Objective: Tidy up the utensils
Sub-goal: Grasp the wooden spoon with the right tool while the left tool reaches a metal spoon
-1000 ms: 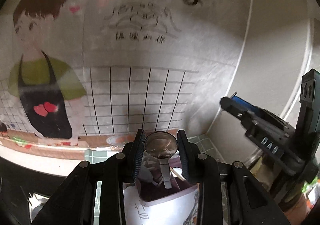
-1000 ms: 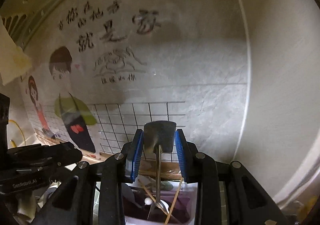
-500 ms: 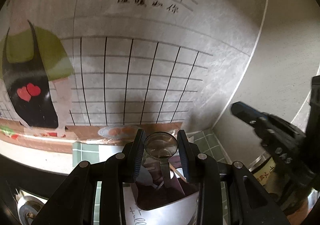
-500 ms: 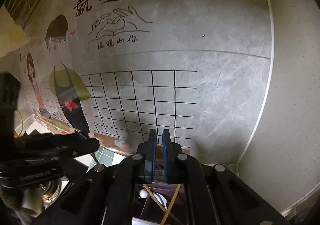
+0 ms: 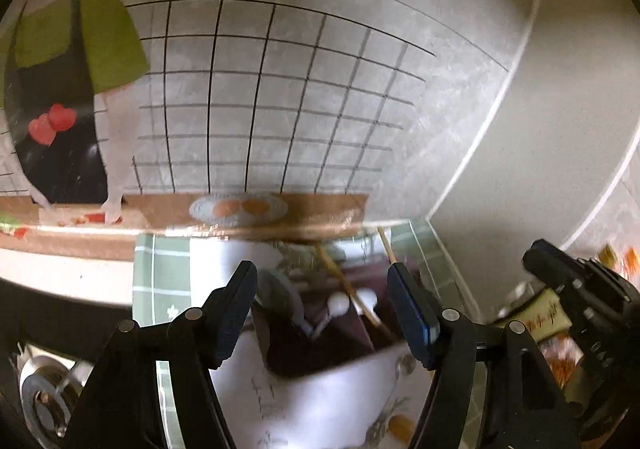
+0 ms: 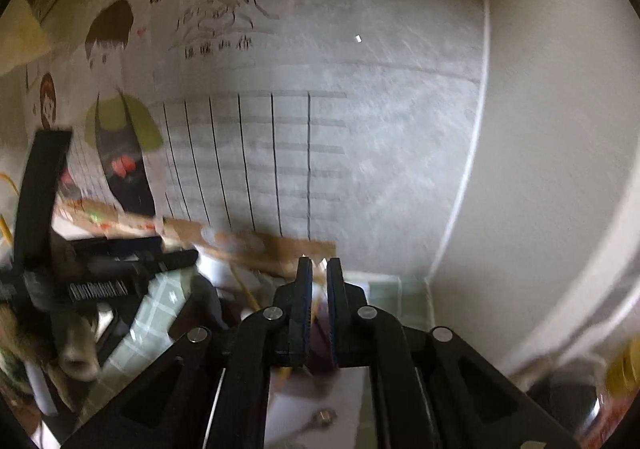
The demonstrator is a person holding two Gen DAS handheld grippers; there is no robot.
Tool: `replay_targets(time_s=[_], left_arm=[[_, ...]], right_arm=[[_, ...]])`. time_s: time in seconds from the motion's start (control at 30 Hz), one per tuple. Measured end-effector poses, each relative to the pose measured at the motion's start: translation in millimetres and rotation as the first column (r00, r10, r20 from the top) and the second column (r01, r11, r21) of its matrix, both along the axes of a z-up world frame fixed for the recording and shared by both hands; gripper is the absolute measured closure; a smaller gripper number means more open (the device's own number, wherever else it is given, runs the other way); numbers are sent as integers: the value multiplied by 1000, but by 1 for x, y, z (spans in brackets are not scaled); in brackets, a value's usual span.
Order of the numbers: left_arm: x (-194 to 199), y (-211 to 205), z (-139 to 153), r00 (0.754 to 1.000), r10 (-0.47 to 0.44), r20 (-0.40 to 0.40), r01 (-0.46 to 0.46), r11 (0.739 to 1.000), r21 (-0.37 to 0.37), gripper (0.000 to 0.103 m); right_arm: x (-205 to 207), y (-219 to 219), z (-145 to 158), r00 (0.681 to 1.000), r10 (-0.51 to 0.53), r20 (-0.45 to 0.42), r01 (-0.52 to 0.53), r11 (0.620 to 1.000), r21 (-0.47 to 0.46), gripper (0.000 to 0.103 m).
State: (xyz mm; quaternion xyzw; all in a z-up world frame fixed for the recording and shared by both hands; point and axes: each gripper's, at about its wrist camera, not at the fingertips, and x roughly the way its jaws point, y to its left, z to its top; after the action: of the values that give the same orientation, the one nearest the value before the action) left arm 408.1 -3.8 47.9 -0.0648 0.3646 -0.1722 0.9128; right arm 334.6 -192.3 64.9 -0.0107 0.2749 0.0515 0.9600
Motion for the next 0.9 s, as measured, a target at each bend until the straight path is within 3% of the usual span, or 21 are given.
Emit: replay_targets(time_s=[0.07,0.13,0.27,0.37,0.5,0.73,0.8,0.9], left_arm=[[-18,-2,-4,1000,-18,1,18,1000,22,35],[-37,-1,-13,999,-38,-18,39,999,33,35],[-71,2,-46,993,-55,-101,60,997,47,35],[-89,9,-73,985,-49,-168,58,997,52,35],[-105,21,-108,967,-28,-252,44,998,55,35],[-121,14,-137,945,-51,-324,87,991,97,35],[-121,4,-140,942,-78,-325,118,988,104,35],[-117,-19,-144,940,-131,-314,174,978,113,35]], right_arm=[[-16,-3,-17,999,-22,-41,21,1000,-18,66],[-32,-4,-39,995,-18,-94,15,999,-29,64],[-52,-1,-85,970,29,-240,-28,1000,6,64],[-65,11,-126,932,68,-356,-67,998,17,64],[-73,31,-162,896,111,-430,-107,994,33,64],[-52,43,-198,869,46,-492,-60,998,-14,64],[-55,46,-196,874,40,-484,-69,997,-42,75],[-65,36,-188,881,4,-474,-33,998,-52,77]])
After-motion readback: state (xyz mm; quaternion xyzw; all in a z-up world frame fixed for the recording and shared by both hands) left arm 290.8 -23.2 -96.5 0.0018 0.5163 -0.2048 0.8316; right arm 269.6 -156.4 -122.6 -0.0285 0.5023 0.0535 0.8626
